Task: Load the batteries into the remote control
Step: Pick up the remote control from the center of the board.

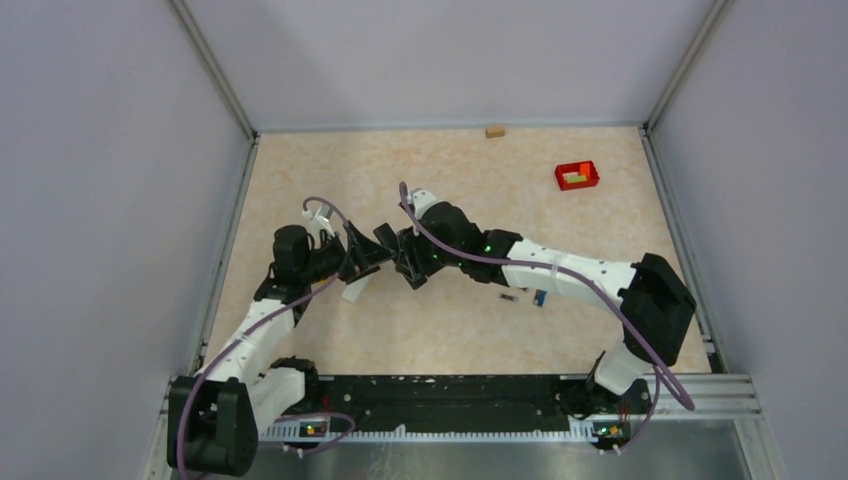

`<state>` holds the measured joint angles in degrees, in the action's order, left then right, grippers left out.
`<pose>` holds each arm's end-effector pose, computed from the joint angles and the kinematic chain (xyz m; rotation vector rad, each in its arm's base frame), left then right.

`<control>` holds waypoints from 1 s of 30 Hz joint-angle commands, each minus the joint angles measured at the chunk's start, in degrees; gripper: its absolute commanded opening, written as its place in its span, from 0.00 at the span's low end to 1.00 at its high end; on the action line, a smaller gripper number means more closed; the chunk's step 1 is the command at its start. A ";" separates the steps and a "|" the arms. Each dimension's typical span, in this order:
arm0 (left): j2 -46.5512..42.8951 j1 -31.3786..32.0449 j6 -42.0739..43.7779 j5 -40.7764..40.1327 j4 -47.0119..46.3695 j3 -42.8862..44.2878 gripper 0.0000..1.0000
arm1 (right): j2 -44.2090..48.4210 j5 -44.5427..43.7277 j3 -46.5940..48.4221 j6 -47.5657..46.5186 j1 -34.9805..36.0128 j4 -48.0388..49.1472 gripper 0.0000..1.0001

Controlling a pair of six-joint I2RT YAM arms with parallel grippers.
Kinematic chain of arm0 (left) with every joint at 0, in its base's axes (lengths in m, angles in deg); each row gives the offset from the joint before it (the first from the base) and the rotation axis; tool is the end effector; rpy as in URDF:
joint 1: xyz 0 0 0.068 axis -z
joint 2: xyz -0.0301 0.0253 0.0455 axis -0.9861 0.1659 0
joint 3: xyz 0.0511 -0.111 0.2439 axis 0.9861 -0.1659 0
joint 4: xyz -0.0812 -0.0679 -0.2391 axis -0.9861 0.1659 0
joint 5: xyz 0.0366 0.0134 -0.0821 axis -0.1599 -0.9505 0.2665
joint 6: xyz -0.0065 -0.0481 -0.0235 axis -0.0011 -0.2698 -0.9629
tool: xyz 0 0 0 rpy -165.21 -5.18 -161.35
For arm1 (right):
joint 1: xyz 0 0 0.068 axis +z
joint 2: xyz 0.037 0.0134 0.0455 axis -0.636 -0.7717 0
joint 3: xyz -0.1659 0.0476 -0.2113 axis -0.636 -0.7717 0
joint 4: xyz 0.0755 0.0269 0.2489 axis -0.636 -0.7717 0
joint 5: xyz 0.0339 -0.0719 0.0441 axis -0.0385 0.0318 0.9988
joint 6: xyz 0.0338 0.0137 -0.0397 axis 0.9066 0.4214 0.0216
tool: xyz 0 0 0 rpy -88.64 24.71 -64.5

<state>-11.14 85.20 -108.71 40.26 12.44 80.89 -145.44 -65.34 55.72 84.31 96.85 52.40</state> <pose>0.2029 -0.0411 0.2177 -0.2790 2.1290 -1.3065 0.2001 0.3111 0.2753 -0.6893 2.1693 0.7478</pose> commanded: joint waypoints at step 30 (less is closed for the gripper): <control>3.56 4.12 -5.01 -3.48 -11.01 2.46 0.40 | -3.65 6.30 7.28 -3.30 0.12 -2.38 0.35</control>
<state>-8.67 89.44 -113.94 37.00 3.59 81.11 -149.07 -59.00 60.26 82.23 96.85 48.93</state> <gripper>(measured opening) 0.454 0.414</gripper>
